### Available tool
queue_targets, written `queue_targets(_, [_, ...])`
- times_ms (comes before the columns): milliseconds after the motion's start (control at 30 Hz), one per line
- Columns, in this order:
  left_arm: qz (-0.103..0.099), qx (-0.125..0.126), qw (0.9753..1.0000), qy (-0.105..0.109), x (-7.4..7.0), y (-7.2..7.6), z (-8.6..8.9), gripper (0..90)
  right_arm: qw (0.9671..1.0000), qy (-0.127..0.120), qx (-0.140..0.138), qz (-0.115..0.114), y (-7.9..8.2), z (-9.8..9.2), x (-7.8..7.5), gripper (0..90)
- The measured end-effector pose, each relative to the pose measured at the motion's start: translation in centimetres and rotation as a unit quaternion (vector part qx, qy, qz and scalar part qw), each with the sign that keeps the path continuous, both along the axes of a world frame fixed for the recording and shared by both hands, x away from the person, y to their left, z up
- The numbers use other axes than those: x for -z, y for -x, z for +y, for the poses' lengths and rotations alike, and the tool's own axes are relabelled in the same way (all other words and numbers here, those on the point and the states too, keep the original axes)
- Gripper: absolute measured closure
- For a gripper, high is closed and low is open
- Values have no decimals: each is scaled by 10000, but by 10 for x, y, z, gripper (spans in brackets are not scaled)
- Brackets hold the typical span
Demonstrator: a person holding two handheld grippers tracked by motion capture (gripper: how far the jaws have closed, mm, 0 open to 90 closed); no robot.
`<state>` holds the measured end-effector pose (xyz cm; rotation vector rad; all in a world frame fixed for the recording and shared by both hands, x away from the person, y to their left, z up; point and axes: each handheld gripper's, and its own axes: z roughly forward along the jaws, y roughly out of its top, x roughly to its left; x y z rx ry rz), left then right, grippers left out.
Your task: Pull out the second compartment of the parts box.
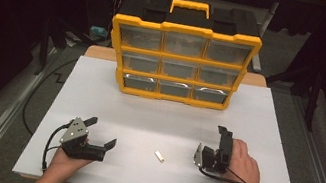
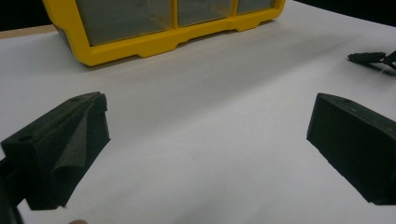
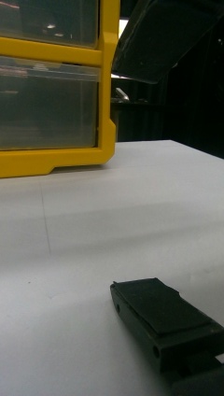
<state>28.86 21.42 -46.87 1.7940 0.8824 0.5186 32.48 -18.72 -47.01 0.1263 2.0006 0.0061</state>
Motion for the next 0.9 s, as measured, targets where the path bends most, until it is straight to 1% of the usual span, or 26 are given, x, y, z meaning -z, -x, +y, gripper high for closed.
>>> queue_targets(67, [3,6,10000,-11,0,0,0,1,10000,53,-14,-29,1,1,0,5])
queue_targets(100, [6,6,10000,-13,0,0,0,1,10000,79,-13,-6,1,1,0,5])
queue_targets(267, [20,14,10000,6,1,0,-1,1,9997,213,-81,-88,0,2,0,16])
queue_targets(333, [3,3,10000,7,0,0,-1,0,9997,210,-53,-93,1,3,1,24])
queue_targets(367, [-7,-10,10000,10,0,0,-1,1,9997,207,-64,-147,1,3,2,28])
queue_targets(400, [-10,-24,10000,50,0,0,0,0,9996,248,-22,-123,2,4,1,37])
queue_targets(467, [-18,-19,10000,39,-1,0,0,0,9995,210,-89,-212,2,6,1,54])
queue_targets(533, [-27,-23,10000,10,-1,-1,0,0,9996,232,-51,-162,1,9,1,74])
queue_targets(567, [1,-14,10000,21,-1,-1,0,0,9995,201,-113,-228,0,10,2,85])
queue_targets(633, [13,15,10000,5,-1,-2,0,0,9995,219,-71,-225,0,13,2,119])
queue_targets(667, [0,17,10000,10,0,-2,0,0,9994,162,-94,-285,-2,15,2,138])
queue_targets(700, [2,30,10000,5,0,-2,0,0,9995,129,-51,-276,-2,16,2,155])
queue_targets(733, [-15,33,10000,-10,0,-2,-1,0,9995,92,-75,-303,-4,17,2,163])
queue_targets(767, [-13,53,10000,-43,0,-1,-1,0,9995,93,-54,-282,-5,19,2,176])
queue_targets(833, [-29,81,9999,-83,0,-1,-2,0,9993,41,-44,-357,-9,23,4,225])
queue_targets(900, [-20,103,9999,-93,0,0,-3,0,9993,46,-19,-367,-10,25,4,240])
